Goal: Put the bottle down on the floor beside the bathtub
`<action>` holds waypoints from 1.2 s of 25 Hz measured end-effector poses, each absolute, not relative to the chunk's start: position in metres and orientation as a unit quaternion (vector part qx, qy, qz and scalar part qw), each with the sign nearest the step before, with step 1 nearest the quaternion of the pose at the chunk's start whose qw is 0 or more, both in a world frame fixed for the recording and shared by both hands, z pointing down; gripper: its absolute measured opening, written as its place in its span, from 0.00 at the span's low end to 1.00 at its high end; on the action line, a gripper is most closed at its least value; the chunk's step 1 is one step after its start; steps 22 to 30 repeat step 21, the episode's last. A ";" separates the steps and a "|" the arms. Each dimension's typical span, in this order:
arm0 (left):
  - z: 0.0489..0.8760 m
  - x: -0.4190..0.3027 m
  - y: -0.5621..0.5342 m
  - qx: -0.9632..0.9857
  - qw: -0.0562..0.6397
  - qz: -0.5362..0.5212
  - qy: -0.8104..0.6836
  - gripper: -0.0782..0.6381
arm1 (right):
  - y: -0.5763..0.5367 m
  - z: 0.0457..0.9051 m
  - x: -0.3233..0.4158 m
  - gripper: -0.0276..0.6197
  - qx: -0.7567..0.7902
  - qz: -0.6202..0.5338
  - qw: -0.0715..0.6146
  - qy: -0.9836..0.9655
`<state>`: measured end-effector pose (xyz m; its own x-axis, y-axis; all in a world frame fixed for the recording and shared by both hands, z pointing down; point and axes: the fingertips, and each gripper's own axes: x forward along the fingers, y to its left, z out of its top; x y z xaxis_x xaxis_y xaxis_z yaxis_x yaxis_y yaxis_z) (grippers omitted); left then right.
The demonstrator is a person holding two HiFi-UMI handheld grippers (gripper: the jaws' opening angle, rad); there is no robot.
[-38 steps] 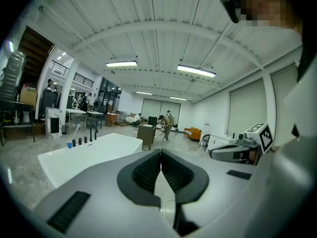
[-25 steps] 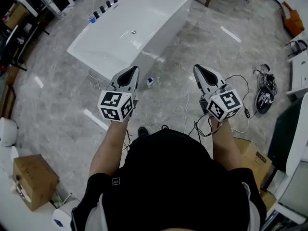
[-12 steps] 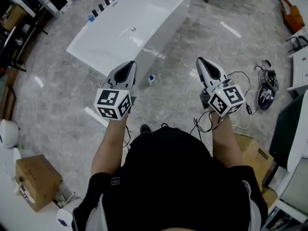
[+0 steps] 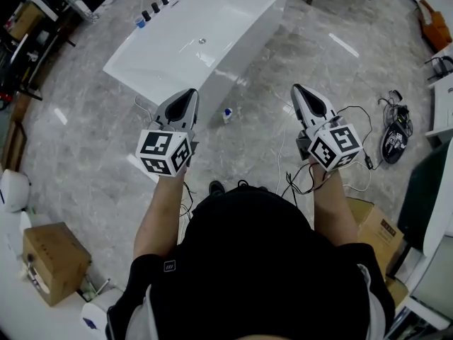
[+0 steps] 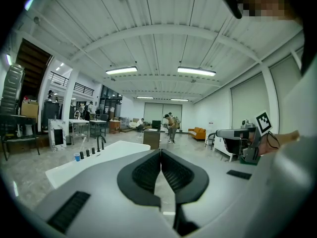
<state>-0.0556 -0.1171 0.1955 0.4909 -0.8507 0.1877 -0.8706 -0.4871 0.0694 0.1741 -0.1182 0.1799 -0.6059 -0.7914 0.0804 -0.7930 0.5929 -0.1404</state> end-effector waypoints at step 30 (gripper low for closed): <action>0.204 -0.058 -0.091 0.862 0.091 0.062 -0.495 0.13 | -0.095 0.184 0.158 0.09 0.435 0.090 0.010 -0.896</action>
